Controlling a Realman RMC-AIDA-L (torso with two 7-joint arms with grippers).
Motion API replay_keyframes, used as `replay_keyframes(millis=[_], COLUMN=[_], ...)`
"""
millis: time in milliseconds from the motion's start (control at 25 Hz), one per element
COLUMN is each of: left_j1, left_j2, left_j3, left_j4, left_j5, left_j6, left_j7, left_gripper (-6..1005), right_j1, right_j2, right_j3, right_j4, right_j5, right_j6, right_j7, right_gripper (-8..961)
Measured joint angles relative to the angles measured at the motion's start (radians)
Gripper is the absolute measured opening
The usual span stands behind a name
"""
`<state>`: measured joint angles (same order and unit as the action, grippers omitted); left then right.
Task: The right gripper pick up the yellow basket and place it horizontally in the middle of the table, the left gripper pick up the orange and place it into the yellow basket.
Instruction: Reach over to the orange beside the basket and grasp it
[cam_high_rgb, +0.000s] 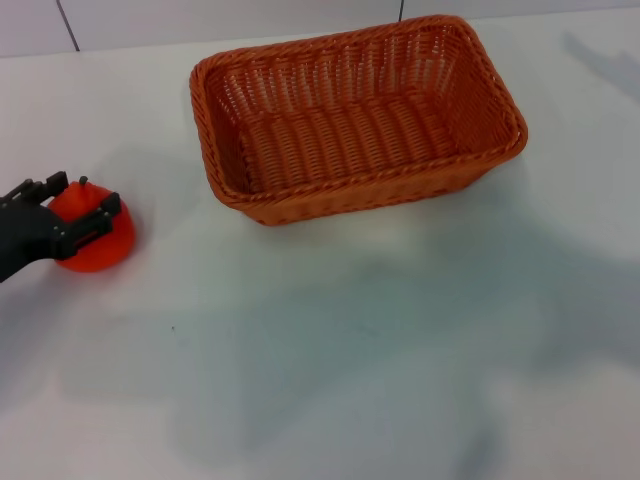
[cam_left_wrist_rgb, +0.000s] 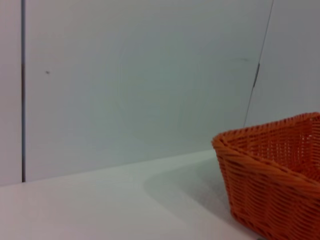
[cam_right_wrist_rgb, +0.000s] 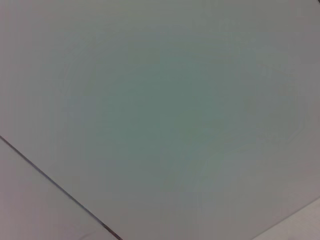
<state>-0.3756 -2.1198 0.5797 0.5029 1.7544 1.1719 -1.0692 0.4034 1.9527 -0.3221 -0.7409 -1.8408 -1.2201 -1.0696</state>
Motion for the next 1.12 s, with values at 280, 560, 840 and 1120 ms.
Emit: replay_keyframes(millis=[280, 560, 840, 1120], left_j1=[0.002, 0.004, 0.005, 0.002], left_j2=[0.001, 0.003, 0.009, 0.014], left_j3=[-0.01, -0.017, -0.011, -0.056], left_j4=[-0.004, -0.006, -0.006, 0.02], left_j5=[-0.001, 0.002, 0.004, -0.003], left_j6=[-0.005, -0.019, 0.014, 0.09], left_j7=[-0.009, -0.042, -0.05, -0.064], left_gripper=[811, 655, 439, 305], right_j1=[0.0, -0.001, 0.001, 0.0], right_j2=[0.001, 0.003, 0.004, 0.006], right_j3=[0.003, 0.009, 0.009, 0.01], right_j4=[0.0, 0.0, 0.0, 0.002], right_j5=[0.004, 0.009, 0.009, 0.009], right_j6=[0.001, 0.0, 0.002, 0.005], right_j7=[0.0, 0.005, 0.005, 0.005], right_gripper=[921, 920, 920, 920])
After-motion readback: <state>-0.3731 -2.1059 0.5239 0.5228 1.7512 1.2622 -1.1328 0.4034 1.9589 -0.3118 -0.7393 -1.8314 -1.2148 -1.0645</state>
